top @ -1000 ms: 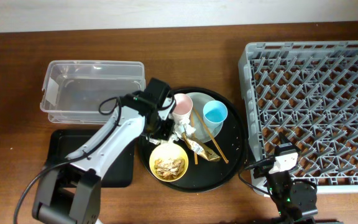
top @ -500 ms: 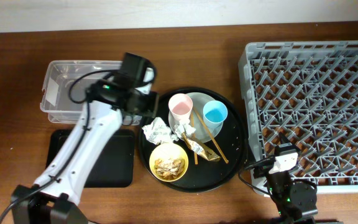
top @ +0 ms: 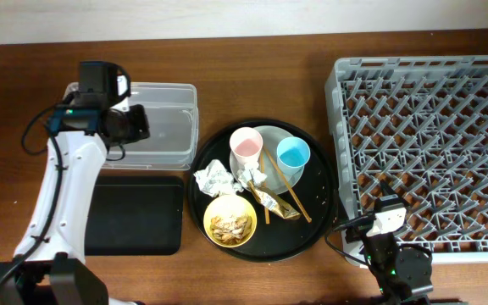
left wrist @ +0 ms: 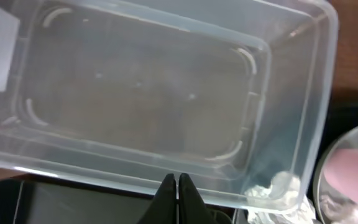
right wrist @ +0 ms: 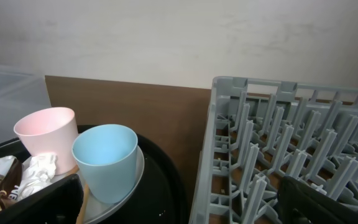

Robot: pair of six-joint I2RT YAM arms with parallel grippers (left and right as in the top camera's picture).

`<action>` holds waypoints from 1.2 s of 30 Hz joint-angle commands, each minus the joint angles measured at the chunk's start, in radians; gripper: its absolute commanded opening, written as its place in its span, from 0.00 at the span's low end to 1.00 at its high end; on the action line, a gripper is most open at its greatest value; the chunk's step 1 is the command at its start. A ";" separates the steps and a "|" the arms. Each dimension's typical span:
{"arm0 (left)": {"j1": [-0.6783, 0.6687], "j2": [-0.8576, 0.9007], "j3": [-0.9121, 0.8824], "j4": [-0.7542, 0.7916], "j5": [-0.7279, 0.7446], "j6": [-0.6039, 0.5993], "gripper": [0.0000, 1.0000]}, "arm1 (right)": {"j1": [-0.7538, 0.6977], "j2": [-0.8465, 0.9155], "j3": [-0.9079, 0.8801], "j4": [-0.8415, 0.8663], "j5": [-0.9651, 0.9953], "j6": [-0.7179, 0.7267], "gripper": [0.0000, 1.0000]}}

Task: Sort waste into correct bins and load items into the dishwasher rack
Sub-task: 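Carry the tissue with the left gripper into the clear bin and release, then return the left gripper to the tray and grasp more white tissue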

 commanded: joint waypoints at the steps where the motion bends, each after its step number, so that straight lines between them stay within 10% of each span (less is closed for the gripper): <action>1: 0.001 -0.010 0.013 0.000 0.024 -0.030 0.04 | -0.006 -0.007 -0.005 -0.005 0.008 -0.002 0.98; 9: -0.060 -0.010 0.013 -0.193 0.271 0.072 0.61 | -0.006 -0.007 -0.005 -0.005 0.008 -0.002 0.98; 17: -0.238 -0.010 -0.064 -0.246 0.261 0.063 0.61 | -0.006 -0.007 -0.005 -0.005 0.008 -0.002 0.98; 36: -0.547 -0.009 -0.356 0.189 0.017 -0.303 0.57 | -0.006 -0.007 -0.005 -0.005 0.008 -0.002 0.98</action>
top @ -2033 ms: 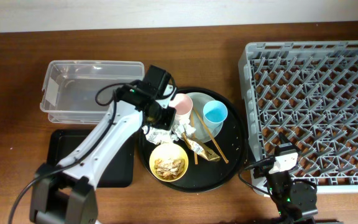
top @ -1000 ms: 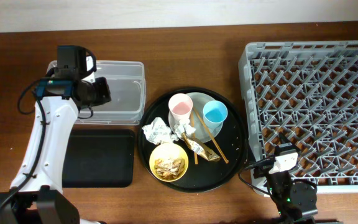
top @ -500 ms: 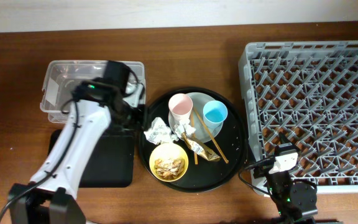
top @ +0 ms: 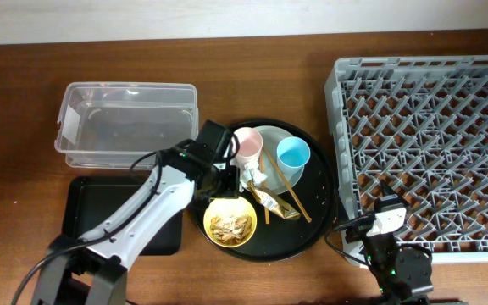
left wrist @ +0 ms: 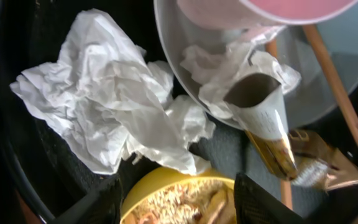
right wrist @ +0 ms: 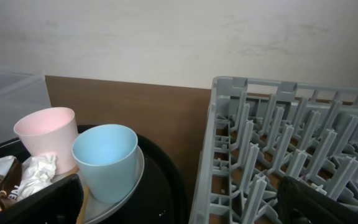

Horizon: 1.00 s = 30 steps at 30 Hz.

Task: Sort waste into correct bins and load items into the dishwasher rack
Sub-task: 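Return the left gripper to the tray and grasp more white tissue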

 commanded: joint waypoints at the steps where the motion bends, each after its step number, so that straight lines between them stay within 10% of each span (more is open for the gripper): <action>1: -0.034 -0.009 -0.017 0.024 -0.101 -0.071 0.57 | -0.006 -0.007 -0.005 -0.005 0.008 -0.003 0.98; 21: -0.040 0.117 -0.024 0.063 -0.156 -0.103 0.57 | -0.006 -0.007 -0.005 -0.005 0.008 -0.003 0.98; 28: -0.040 0.129 -0.024 0.071 -0.157 -0.103 0.01 | -0.006 -0.007 -0.005 -0.005 0.008 -0.003 0.98; 30: -0.040 0.129 -0.021 0.074 -0.157 -0.103 0.00 | -0.006 -0.007 -0.005 -0.005 0.008 -0.003 0.98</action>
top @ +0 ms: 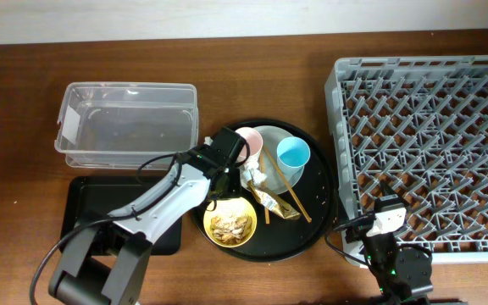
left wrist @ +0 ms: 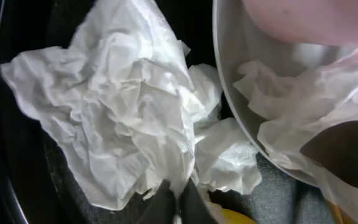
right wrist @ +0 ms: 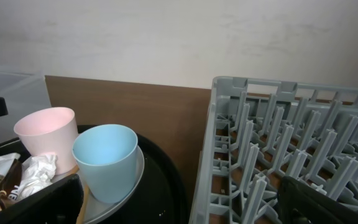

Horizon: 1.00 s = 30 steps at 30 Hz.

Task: Sort waste into correct bins and load items into the dishwasher rack
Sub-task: 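Return the left gripper to the tray and grasp more white tissue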

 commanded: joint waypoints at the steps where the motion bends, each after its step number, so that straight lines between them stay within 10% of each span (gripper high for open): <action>1: -0.001 0.009 0.005 0.005 -0.015 -0.003 0.01 | -0.006 -0.007 -0.005 -0.005 0.008 -0.003 0.98; 17: 0.095 -0.236 0.322 -0.161 -0.276 0.084 0.01 | -0.006 -0.007 -0.005 -0.005 0.008 -0.003 0.98; 30: 0.391 -0.009 0.322 -0.079 -0.260 0.084 0.02 | -0.006 -0.007 -0.005 -0.005 0.008 -0.003 0.98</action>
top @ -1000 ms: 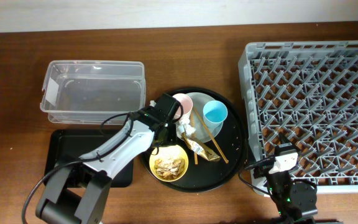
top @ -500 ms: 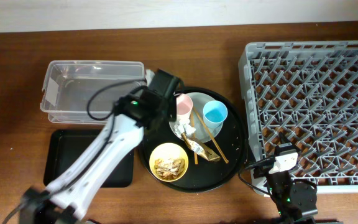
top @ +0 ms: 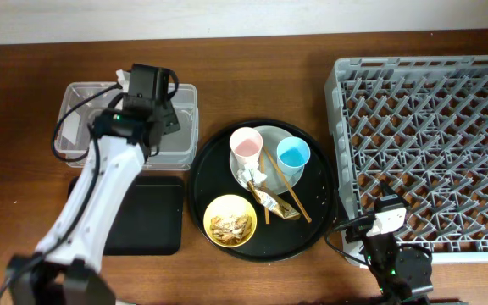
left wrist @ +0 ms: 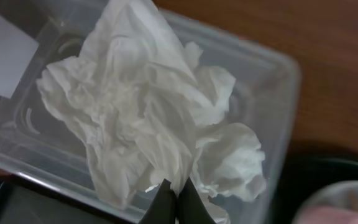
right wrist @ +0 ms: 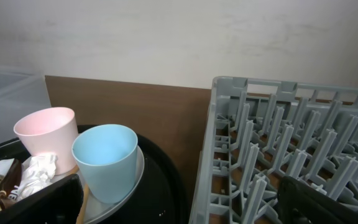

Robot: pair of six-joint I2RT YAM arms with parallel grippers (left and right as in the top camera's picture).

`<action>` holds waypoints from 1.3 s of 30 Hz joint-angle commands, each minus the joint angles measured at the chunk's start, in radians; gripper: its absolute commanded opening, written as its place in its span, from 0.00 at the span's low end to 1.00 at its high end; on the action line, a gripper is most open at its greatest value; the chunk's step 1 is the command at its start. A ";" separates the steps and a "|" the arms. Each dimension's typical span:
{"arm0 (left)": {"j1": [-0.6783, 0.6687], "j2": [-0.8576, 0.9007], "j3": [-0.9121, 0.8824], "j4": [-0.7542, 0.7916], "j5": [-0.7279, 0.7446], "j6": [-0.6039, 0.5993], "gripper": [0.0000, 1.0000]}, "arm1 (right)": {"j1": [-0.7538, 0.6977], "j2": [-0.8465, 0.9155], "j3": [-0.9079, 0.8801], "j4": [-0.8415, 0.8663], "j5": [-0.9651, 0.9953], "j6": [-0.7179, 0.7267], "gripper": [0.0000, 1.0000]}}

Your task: Sort waste into correct bins and load items into the dishwasher rack

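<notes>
A crumpled white napkin hangs from my left gripper, which is shut on it above the clear plastic bin. Overhead, that gripper sits over the bin's right half. On the round black tray are a grey plate with a pink cup and a blue cup, a yellow bowl of scraps, chopsticks, a wrapper and a small tissue. My right gripper stands open and empty, low between tray and rack.
The grey dishwasher rack fills the right side, with nothing in it. A black rectangular bin lies in front of the clear one. The right arm's base rests at the table's front edge by the rack.
My left gripper was shut on the napkin down on the black tray. Now it holds the napkin over the clear bin, and the tray's left side is bare. The right arm has not moved.
My left gripper was shut and empty over the clear bin. Then it was open above the napkin on the tray, then shut on that napkin. Now the napkin hangs from it over the clear bin. The right gripper stayed open throughout.
</notes>
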 commanded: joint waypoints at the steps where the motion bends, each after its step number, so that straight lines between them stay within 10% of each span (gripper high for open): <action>1: 0.061 0.127 0.004 0.035 0.000 0.013 0.08 | -0.006 -0.007 -0.005 -0.005 0.008 -0.003 0.98; 3: 0.089 0.173 0.004 0.048 0.001 0.013 0.50 | -0.006 -0.007 -0.005 -0.005 0.008 -0.003 0.98; 7: 0.114 0.178 0.006 0.050 0.003 0.021 0.96 | -0.006 -0.007 -0.005 -0.005 0.008 -0.003 0.98; 10: 0.115 0.150 0.025 0.045 0.028 0.078 0.95 | -0.006 -0.007 -0.005 -0.005 0.008 -0.003 0.98; 14: 0.115 0.101 0.027 0.042 0.073 0.080 0.64 | -0.006 -0.007 -0.005 -0.005 0.008 -0.003 0.98; 17: 0.114 0.032 0.030 0.022 0.279 0.111 0.80 | -0.006 -0.007 -0.005 -0.005 0.008 -0.003 0.99; 23: 0.082 -0.116 0.030 -0.071 0.566 0.111 0.75 | -0.006 -0.007 -0.005 -0.005 0.008 -0.003 0.98; 39: -0.358 -0.052 -0.080 -0.192 0.528 0.099 0.77 | -0.006 -0.007 -0.005 -0.005 0.008 -0.003 0.98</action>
